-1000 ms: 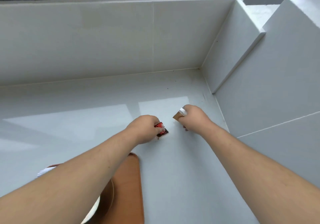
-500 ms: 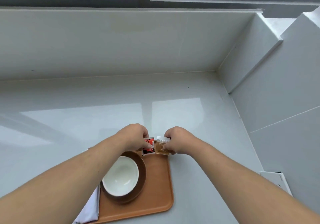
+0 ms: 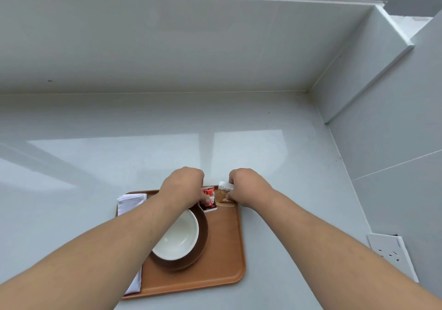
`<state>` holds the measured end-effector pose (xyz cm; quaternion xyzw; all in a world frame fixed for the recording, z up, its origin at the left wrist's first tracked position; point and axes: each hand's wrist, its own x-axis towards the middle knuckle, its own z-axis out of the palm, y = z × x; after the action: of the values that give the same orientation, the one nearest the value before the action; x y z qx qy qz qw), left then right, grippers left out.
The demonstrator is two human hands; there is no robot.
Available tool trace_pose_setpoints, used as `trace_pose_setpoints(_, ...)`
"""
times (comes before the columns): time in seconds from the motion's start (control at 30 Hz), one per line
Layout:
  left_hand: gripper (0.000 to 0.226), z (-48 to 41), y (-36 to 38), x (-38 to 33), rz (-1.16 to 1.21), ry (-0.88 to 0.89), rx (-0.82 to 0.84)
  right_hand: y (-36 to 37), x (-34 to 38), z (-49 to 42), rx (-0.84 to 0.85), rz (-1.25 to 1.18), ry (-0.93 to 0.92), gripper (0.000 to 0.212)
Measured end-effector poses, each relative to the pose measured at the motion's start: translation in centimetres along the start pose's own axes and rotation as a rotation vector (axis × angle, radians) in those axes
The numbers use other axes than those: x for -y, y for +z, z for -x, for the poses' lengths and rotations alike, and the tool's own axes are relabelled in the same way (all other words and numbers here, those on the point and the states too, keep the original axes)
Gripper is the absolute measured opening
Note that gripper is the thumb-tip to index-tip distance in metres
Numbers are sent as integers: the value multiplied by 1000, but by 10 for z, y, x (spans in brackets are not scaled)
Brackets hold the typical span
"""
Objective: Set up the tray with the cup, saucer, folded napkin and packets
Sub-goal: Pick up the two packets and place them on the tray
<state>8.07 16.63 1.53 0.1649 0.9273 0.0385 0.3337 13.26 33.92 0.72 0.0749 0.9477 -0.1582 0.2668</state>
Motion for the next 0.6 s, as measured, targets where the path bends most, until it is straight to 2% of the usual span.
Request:
trace_pose_setpoints(0.2, 51, -3, 1, -1, -29, -19, -25, 4, 0, 5, -34, -23, -19, 26)
trace_pose_setpoints(0.3, 50, -3, 2, -1, -57, -46, -35, 3, -2, 8, -61, 50, -36, 25)
trace_pose_setpoints(0.47, 52, -4, 5, -1, -104, -58, -70, 5, -5, 10, -101, 101, 37, 52)
trace_pose_setpoints(0.6, 53, -5, 7, -4, -113, -64, -78, 2, -5, 8, -94, 154, 33, 58)
